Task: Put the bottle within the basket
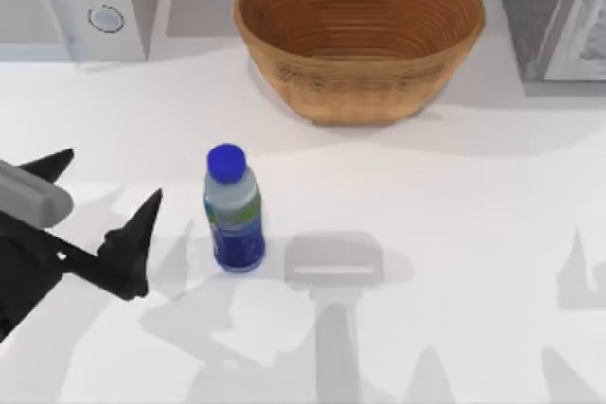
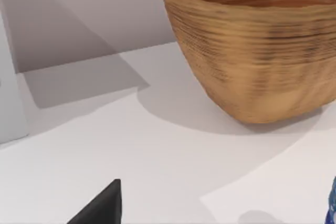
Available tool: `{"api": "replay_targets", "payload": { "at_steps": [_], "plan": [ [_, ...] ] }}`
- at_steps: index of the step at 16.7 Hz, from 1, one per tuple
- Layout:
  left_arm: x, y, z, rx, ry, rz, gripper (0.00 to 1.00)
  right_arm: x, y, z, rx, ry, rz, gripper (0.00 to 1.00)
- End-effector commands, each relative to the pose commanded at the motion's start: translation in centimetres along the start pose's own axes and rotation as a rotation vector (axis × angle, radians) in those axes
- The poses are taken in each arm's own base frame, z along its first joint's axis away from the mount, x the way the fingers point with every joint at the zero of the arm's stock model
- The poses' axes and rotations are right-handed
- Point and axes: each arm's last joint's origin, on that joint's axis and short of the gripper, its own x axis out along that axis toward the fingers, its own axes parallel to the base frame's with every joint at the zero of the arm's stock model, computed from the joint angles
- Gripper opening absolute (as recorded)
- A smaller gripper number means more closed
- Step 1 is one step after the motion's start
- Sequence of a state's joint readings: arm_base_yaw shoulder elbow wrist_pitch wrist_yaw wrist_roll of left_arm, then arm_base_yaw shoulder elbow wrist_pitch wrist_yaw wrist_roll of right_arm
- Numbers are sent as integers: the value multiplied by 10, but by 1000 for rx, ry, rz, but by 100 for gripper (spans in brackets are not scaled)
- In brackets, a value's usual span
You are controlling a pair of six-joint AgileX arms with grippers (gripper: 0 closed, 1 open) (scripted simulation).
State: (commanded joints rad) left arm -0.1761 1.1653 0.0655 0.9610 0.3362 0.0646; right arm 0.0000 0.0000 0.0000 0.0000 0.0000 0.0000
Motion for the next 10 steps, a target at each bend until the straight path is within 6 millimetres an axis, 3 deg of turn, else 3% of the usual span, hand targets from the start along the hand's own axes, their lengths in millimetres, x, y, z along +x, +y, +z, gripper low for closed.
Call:
{"api": "replay_targets", "payload": {
  "at_steps": [5, 10],
  "plan": [
    [26, -9, -33, 13, 59, -179, 100, 0, 0, 0, 0, 0, 0, 100],
    [36, -17, -55, 28, 78, -286, 100, 0, 0, 0, 0, 0, 0, 100]
  ]
}}
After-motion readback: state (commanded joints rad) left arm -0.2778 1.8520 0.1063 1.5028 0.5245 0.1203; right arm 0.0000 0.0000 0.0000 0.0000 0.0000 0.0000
